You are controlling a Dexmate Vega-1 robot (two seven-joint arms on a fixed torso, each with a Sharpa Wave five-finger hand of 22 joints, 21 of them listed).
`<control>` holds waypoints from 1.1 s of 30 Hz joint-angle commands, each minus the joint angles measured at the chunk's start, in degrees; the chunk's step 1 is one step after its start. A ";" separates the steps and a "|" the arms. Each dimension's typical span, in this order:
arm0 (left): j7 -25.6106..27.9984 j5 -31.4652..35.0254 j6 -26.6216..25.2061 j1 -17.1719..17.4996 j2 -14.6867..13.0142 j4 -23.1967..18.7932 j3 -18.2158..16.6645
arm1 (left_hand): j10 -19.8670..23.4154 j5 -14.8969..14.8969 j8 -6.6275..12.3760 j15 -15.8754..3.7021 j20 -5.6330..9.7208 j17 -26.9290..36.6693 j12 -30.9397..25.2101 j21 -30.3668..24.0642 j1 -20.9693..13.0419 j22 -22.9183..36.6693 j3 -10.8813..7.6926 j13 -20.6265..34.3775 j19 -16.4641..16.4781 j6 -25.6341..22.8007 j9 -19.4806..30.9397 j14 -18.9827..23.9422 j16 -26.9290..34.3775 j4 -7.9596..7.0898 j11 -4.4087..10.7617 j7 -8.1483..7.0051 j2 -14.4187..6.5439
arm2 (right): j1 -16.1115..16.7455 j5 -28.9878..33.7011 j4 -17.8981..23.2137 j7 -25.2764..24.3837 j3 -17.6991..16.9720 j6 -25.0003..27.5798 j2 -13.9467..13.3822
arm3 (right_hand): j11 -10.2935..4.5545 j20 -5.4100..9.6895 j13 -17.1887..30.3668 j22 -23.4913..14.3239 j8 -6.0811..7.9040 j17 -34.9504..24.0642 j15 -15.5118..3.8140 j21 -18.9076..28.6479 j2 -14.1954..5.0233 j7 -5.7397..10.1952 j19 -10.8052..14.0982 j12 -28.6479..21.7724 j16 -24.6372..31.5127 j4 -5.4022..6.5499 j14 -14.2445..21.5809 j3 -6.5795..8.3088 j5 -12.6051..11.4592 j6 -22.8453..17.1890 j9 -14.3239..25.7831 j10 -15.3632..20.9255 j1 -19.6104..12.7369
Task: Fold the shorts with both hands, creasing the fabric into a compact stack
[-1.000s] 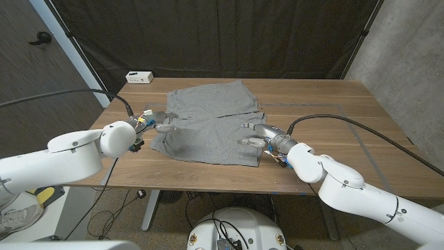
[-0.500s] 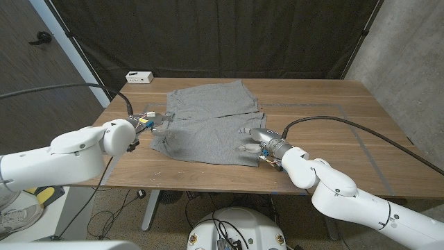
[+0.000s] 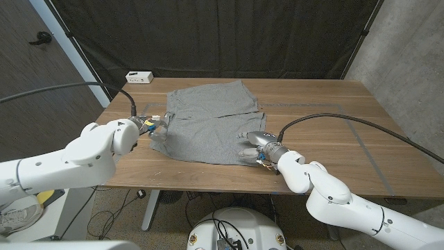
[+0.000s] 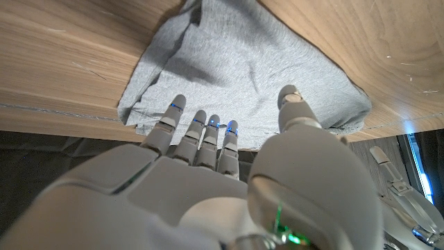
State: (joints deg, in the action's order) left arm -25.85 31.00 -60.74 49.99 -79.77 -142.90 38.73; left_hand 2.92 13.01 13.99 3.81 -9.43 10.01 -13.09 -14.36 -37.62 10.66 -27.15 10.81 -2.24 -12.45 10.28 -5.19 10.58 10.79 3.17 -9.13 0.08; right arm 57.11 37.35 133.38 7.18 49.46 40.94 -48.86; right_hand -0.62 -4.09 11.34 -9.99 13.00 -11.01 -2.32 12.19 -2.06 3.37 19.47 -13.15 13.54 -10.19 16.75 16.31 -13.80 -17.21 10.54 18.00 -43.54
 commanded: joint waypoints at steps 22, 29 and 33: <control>-35.00 48.70 13.91 5.89 16.91 11.49 -3.62 | -2.88 2.78 -0.31 1.06 -0.77 0.04 1.14 0.88 -10.40 0.27 0.50 0.27 0.53 -3.16 0.46 -1.46 -0.18 -0.69 -0.85 -3.34 2.89 | 2.72 12.50 -1.50 7.42 1.60 2.28 2.93 | -3.27 2.77 1.06 -0.51 0.19 -2.67 -6.97 0.41 -0.18 3.11 1.60 -0.72 2.99 0.35 3.77 -0.28 -2.15 -4.73 0.23 3.11 -6.68; -38.08 55.37 19.42 7.97 21.10 14.50 -5.99 | -2.87 3.19 0.05 0.55 -0.45 0.02 1.06 0.94 -12.54 0.29 0.67 0.28 0.83 -5.25 0.54 -1.50 -0.13 -0.90 -0.41 -3.31 2.69 | 2.85 14.06 -2.57 8.33 1.74 2.43 3.78 | -3.35 2.86 1.17 -0.53 -0.02 -3.10 -7.35 0.39 0.06 3.11 1.65 -0.64 3.48 0.65 4.16 -0.73 -2.24 -4.86 0.23 3.15 -7.14; -37.25 56.89 21.88 9.51 22.76 15.51 -7.60 | -2.37 3.24 0.14 0.21 -0.07 0.01 0.84 0.92 -13.62 0.30 0.77 0.27 1.10 -6.25 0.56 -1.39 -0.07 -1.06 -0.11 -3.33 2.41 | 2.71 15.86 -2.94 9.61 1.98 3.00 4.06 | -3.55 3.32 1.29 -0.57 -0.22 -3.61 -7.79 0.47 0.03 3.26 1.94 -0.58 4.16 0.72 4.86 -0.95 -2.44 -4.95 0.24 3.24 -8.05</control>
State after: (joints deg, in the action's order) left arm -60.51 80.24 -46.04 55.70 -62.43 -130.93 35.30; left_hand 0.05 15.91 13.95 4.70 -9.51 9.86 -12.04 -13.47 -50.07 10.81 -26.63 10.80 -1.53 -17.71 10.54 -6.53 10.37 9.85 2.53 -12.48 2.62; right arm 59.61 49.93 131.57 14.64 51.22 43.29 -45.79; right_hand -3.70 -1.40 12.40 -10.28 13.00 -14.19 -2.37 12.19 -2.04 6.45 21.12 -13.59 17.13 -9.63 20.91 15.75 -15.92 -21.51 10.53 20.97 -50.51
